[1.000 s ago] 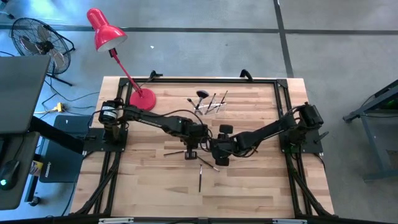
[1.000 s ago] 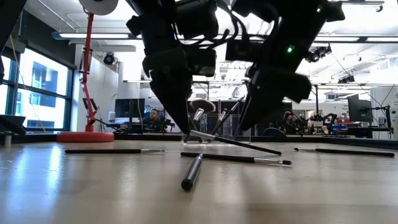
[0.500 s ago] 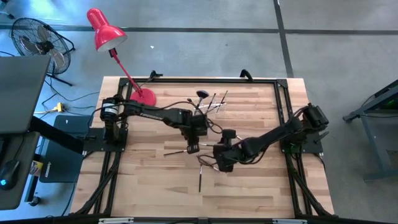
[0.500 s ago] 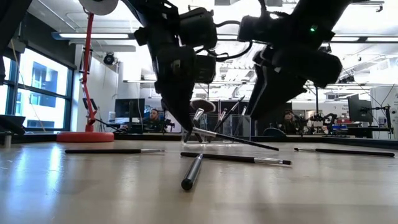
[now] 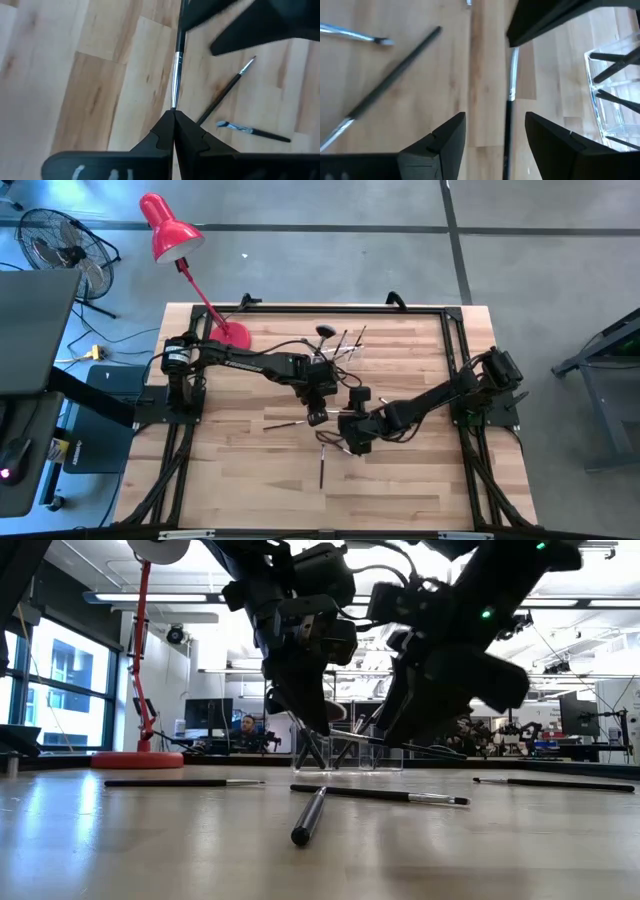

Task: Put items in baskets/containers
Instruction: Put the eyeshadow brush into the transparent organizer

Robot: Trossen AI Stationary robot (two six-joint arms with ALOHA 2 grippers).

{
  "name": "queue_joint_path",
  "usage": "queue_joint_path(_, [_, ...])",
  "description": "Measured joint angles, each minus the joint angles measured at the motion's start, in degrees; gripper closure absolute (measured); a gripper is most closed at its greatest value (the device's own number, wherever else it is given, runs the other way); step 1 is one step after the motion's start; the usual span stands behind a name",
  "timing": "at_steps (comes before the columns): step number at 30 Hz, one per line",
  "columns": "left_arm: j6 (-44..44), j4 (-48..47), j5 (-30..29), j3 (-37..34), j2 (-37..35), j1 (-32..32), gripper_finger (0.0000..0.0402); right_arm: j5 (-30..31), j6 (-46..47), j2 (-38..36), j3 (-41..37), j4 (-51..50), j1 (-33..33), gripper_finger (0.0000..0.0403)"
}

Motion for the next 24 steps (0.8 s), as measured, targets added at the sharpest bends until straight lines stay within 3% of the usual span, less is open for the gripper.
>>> queue_joint_path(10, [-2.99,0.53,0.95,-0.02,0.02,-0.02,0.0401,-1.2,-0.4,0.0,0.0,-2.8,-1.63,0.0215])
queue_joint_path(24, [-3.36,2.68,3.75,-0.02,0.02,-0.02,0.0401,-2.29,-0.31,0.0,0.0,-3.02,-1.63,0.035])
